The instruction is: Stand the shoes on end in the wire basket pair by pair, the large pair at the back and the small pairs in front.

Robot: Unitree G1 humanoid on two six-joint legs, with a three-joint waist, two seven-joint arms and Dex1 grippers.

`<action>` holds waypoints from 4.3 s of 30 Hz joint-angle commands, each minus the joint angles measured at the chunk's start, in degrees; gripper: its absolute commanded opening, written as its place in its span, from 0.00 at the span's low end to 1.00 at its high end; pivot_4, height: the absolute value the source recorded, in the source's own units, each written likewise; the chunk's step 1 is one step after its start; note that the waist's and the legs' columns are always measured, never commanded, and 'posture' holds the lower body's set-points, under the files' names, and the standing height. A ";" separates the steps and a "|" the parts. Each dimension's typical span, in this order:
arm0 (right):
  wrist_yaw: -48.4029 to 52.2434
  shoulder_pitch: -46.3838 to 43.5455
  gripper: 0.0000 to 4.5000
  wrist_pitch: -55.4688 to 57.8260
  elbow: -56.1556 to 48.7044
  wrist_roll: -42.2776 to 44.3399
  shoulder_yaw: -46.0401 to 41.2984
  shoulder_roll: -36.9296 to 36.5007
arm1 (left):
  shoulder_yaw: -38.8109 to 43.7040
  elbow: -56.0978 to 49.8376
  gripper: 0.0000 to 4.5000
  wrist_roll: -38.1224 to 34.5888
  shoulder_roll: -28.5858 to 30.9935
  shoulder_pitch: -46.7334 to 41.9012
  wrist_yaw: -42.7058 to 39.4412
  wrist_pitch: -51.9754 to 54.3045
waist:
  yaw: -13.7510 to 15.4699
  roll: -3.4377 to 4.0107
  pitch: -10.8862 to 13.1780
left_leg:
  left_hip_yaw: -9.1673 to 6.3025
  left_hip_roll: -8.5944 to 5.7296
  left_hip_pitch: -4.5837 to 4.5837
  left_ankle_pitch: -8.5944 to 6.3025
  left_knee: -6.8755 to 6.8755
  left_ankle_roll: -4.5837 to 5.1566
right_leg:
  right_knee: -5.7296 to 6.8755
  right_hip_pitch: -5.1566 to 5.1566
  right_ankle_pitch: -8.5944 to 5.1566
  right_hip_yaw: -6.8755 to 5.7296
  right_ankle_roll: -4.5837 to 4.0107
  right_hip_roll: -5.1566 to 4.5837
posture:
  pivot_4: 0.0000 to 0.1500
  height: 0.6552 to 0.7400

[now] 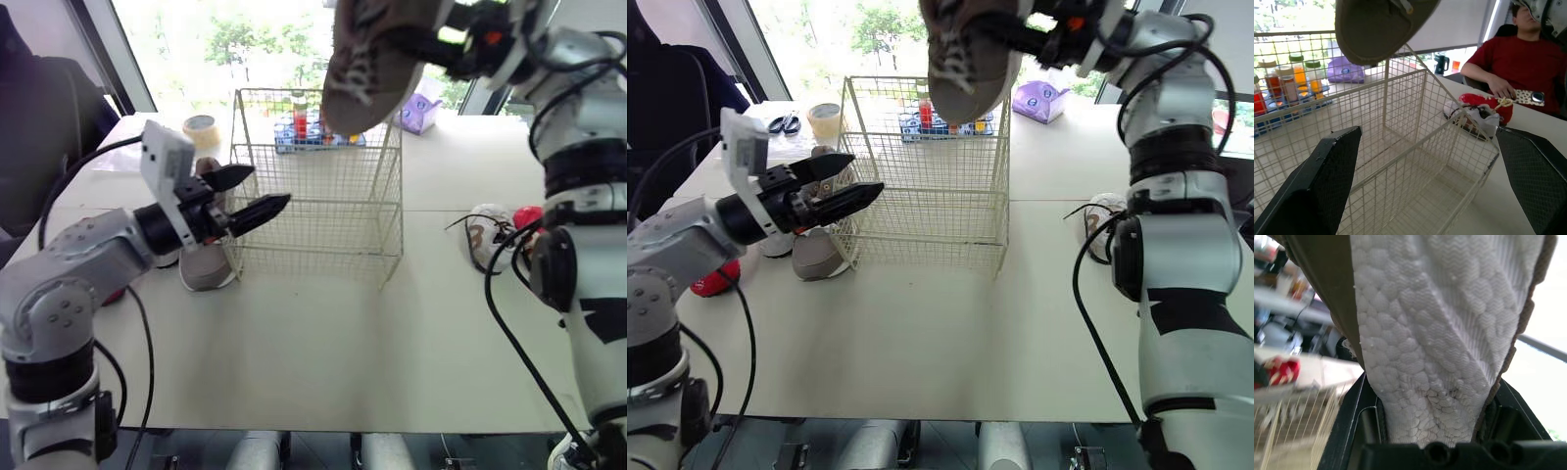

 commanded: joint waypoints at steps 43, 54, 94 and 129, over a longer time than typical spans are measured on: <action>1.58 24.95 0.99 55.50 -63.49 21.92 -14.09 -16.22 | -3.11 34.11 1.00 10.16 19.33 -19.62 3.03 6.81 | 0.52 0.09 0.03 | -0.16 -0.04 -0.02 0.04 -0.06 -0.09 | 0.08 -0.04 -0.01 0.00 -0.01 0.01 | 1.00 0.05; -14.61 45.24 0.99 64.72 -89.37 35.18 -13.71 -13.91 | -30.16 81.20 1.00 38.11 10.79 -43.58 -18.21 -2.12 | 1.55 -0.19 -0.07 | -0.14 -0.04 0.05 0.05 0.04 -0.05 | -0.09 0.16 0.01 -0.14 0.03 -0.03 | 1.00 0.05; -39.19 55.75 1.00 57.64 -95.13 43.27 -14.65 -13.57 | -19.87 101.58 0.18 56.59 -1.11 -50.82 -25.29 -9.96 | 3.00 -0.27 -0.15 | -0.16 -0.16 0.02 -0.11 0.45 0.23 | -0.18 0.47 0.16 -0.22 0.34 -0.06 | 1.00 0.05; -41.10 54.96 1.00 54.16 -93.55 40.56 -12.78 -11.40 | -12.09 102.70 0.99 53.58 -6.70 -48.33 -16.26 -2.49 | 2.05 -0.36 -0.11 | -0.12 -0.13 -0.02 -0.11 0.44 0.24 | -0.13 0.37 0.16 -0.18 0.34 -0.03 | 1.00 0.05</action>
